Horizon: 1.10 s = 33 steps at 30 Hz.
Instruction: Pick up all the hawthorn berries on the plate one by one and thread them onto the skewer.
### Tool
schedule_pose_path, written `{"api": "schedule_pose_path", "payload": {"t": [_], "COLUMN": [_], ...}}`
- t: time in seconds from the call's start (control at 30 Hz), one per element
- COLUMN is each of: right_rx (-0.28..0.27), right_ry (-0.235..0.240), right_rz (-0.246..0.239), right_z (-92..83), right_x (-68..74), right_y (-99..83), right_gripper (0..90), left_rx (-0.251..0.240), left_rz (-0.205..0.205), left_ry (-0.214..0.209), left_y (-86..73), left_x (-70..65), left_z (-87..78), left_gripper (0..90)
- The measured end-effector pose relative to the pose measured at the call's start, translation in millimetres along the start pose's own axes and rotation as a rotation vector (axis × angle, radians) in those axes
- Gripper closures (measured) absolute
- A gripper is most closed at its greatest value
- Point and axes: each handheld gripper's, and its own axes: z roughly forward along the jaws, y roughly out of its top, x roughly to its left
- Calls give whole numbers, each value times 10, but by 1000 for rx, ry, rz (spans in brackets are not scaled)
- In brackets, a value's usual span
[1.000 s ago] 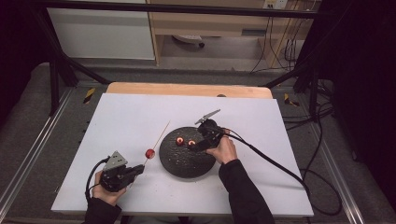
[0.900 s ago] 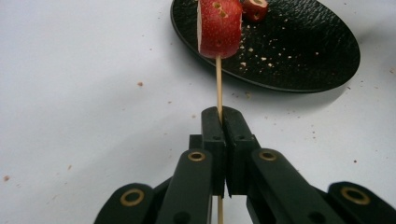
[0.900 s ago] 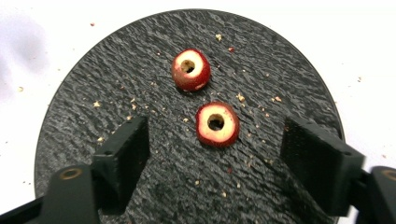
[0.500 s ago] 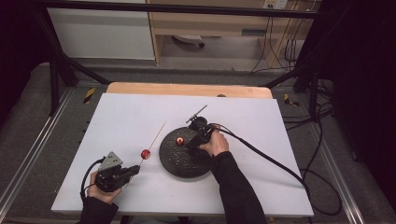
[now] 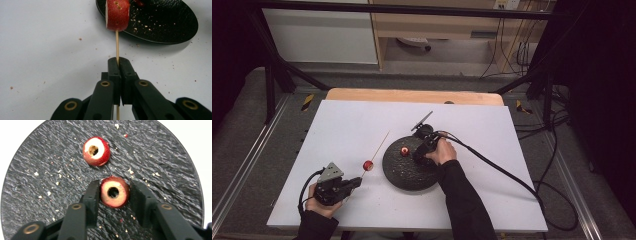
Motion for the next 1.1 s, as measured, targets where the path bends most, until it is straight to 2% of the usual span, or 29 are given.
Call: {"api": "schedule_pose_path", "payload": {"t": [0.2,0.6,0.93,1.1], "right_rx": [4,-27,-105,-163], "right_ry": [-1,3,26,56], "right_rz": [1,18,57,72], "right_z": [-6,-213,-394,-455], "right_x": [11,80,97,100], "right_y": [10,-21,-153,-253], "right_gripper": [625,629,630,630], "left_rx": [1,6,9,11], "left_rz": [1,11,16,20], "left_ry": [-1,-4,-9,-11], "left_y": [-1,3,7,8], "left_x": [-3,-26,-65,-84], "left_z": [0,10,35,44], "left_gripper": [880,880,880,880]}}
